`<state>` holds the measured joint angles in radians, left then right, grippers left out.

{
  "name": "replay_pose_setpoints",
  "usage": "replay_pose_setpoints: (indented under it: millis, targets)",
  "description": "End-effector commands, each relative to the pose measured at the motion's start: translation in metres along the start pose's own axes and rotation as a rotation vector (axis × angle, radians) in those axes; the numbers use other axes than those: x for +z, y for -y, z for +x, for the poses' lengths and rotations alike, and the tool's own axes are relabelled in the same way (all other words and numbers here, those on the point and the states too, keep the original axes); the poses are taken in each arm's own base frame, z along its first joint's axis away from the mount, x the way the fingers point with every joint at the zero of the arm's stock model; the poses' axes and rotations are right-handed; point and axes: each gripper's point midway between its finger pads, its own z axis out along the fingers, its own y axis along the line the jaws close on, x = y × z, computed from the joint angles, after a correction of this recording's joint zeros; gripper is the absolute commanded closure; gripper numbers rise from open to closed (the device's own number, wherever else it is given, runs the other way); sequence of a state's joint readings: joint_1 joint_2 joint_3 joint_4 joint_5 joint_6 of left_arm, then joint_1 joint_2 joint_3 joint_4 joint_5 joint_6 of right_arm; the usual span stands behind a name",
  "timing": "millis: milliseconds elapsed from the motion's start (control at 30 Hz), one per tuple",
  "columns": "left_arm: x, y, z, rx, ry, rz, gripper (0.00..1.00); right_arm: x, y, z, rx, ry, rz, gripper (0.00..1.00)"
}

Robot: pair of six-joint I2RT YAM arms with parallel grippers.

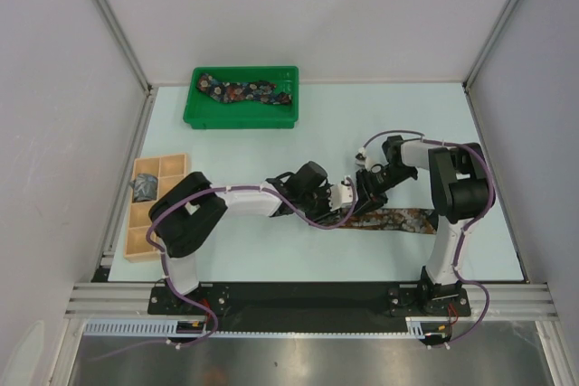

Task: Roll the ties
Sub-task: Roll the tie at the center of the board.

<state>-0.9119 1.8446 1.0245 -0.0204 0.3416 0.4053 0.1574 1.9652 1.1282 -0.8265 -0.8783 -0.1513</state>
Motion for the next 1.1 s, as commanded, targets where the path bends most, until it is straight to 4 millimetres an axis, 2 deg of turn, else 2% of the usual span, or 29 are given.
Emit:
replay_pose_setpoints:
  millis: [0,67,200,333,433,500,633,767,900,1000,1067]
  targets:
    - [-0.017,-0.001,0.035,-0.019,-0.172,-0.011,0.85,0.014,0.009,0.017,-0.012,-0.091,0.059,0.7]
    - [-0.02,0.001,0.027,-0.009,-0.141,0.008,0.85,0.019,0.022,0.019,-0.002,-0.113,0.116,0.73]
    - [-0.024,0.007,0.013,0.007,-0.086,0.054,0.85,0.024,0.047,0.005,0.021,-0.103,0.218,0.76]
    - [-0.032,0.008,0.007,-0.001,-0.04,0.083,0.83,0.022,0.055,-0.011,-0.01,-0.091,0.285,0.76]
    - [-0.038,0.007,0.0,0.008,0.01,0.097,0.82,0.026,0.055,-0.012,-0.027,-0.107,0.305,0.76]
    - [-0.042,0.006,-0.005,0.024,0.038,0.1,0.82,0.028,0.053,-0.013,-0.042,-0.114,0.31,0.77]
    - [-0.037,0.0,0.0,0.012,0.006,0.084,0.83,0.03,0.046,-0.012,-0.071,-0.122,0.296,0.77]
    - [-0.028,-0.005,0.019,-0.011,-0.067,0.063,0.85,0.013,0.027,-0.018,-0.133,-0.084,0.263,0.75]
    - [-0.022,-0.006,0.033,-0.025,-0.119,0.06,0.86,-0.006,0.016,-0.018,-0.191,-0.076,0.277,0.72]
    - [-0.02,-0.008,0.035,-0.041,-0.135,0.055,0.87,-0.021,0.005,-0.016,-0.233,-0.068,0.272,0.72]
    - [-0.017,-0.007,0.039,-0.056,-0.152,0.058,0.88,-0.027,0.003,-0.007,-0.235,-0.088,0.278,0.72]
